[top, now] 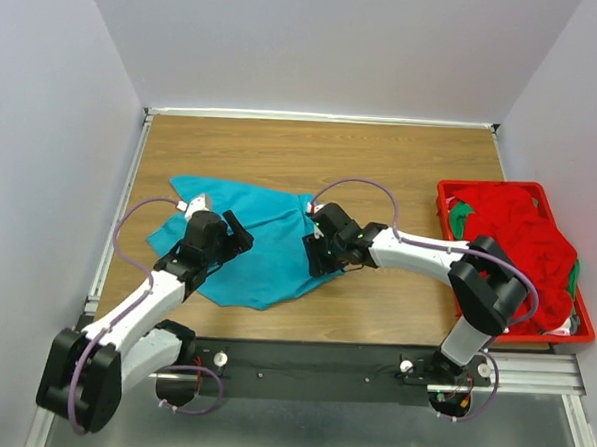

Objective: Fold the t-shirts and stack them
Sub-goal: Flatten the tshirt out

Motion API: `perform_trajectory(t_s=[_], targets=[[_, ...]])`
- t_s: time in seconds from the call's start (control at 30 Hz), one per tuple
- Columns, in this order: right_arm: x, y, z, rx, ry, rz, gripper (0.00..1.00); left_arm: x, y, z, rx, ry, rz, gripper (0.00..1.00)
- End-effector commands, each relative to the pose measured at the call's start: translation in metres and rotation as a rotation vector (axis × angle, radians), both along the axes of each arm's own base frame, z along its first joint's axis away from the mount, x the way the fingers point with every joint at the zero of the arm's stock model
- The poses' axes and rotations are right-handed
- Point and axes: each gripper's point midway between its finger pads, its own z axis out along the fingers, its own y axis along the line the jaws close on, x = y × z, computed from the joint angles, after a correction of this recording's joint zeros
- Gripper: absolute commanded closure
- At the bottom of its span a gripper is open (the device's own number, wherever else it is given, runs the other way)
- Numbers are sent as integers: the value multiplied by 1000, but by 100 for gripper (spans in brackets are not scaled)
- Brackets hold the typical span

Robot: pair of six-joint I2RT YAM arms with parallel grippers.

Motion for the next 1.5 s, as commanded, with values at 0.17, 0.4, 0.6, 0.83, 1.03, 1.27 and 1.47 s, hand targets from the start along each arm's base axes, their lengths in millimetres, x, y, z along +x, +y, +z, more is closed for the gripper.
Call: perform_trajectory(t_s=[0.17, 0.4, 0.6, 0.83, 1.03, 1.27, 1.47], targets=[[-6, -17, -12, -47, -9, -13, 44, 15, -19, -30, -49, 77, -25, 12], [-47, -17, -20, 15, 141, -4, 44, 32, -28, -54, -7, 155, -65, 12], [-110, 22, -15, 62, 243, 100, 42, 61, -50, -66, 26, 194, -171, 12], [-147, 80, 8, 111, 202, 291, 41, 63, -104, -50, -6, 162, -362, 12], [-87, 65, 85, 263, 7, 217, 42, 37, -50, -18, 42, 58, -147, 12], [48, -11, 95, 235, -127, -63, 51, 27, -10, -9, 49, 11, -1, 12], [127, -53, 66, 191, -121, -237, 54, 52, -25, -11, 79, 38, -66, 23]])
